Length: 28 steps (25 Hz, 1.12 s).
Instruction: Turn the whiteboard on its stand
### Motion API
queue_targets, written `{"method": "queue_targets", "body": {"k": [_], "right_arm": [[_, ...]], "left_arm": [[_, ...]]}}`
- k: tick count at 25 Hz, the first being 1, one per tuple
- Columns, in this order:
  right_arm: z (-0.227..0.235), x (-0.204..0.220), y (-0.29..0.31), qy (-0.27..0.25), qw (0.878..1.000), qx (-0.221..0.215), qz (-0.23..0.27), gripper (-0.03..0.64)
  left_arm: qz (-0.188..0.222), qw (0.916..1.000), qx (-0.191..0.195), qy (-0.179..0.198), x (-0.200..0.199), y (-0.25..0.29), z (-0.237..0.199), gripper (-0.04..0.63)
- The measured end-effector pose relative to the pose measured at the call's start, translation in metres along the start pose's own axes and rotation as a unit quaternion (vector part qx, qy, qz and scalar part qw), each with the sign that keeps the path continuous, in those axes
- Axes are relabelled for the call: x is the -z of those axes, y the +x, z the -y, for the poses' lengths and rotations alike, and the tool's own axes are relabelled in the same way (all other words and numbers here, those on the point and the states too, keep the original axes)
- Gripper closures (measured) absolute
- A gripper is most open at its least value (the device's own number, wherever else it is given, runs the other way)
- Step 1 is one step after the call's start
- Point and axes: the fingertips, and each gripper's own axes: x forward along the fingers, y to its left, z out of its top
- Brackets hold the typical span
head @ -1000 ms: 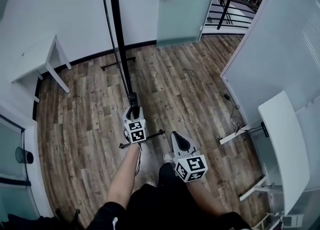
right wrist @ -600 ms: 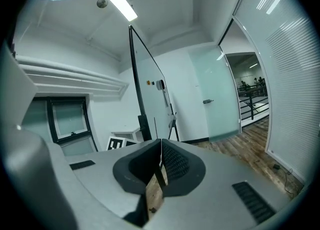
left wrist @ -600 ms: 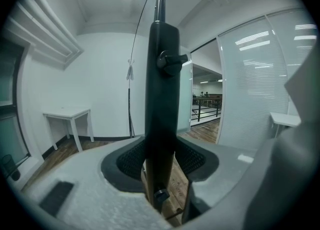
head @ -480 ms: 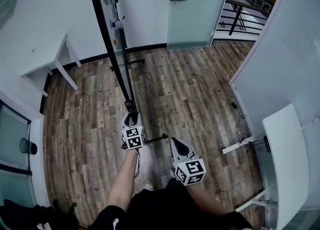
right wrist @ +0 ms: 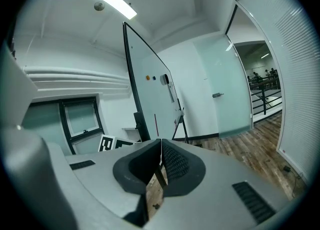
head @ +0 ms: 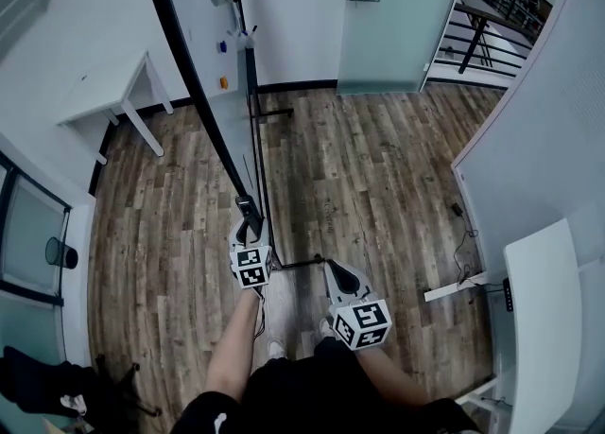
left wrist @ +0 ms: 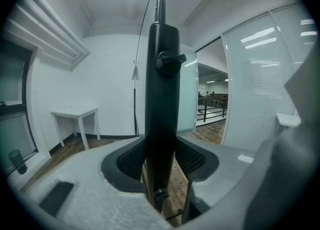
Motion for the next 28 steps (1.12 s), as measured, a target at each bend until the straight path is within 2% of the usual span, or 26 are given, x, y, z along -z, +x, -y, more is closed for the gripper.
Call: {"method": "queue_targets", "body": {"k": [10,21,28], "right_arm": [[0.021,0.006,-0.011,-0.002,0.999,-0.034,-0.014,0.603],[0.033,0.015,-0.018,-0.008,0.995,-0.095,-0.033,0.603],[0.033,0.024,-0.024,-0.011,0.993,-0.11,-0.036,0.603]], "left_arm": [[-0.001,0.9999,-0.011,-0.004,0.012,-0.032,0.026,0.402],[-0.002,0.9993,-0.034,-0.014,0.025,-0.067,0.052,0.402],[-0.006,0.9989,-0.041,-0.022,0.036,-0.084,0.067,0.402]]}}
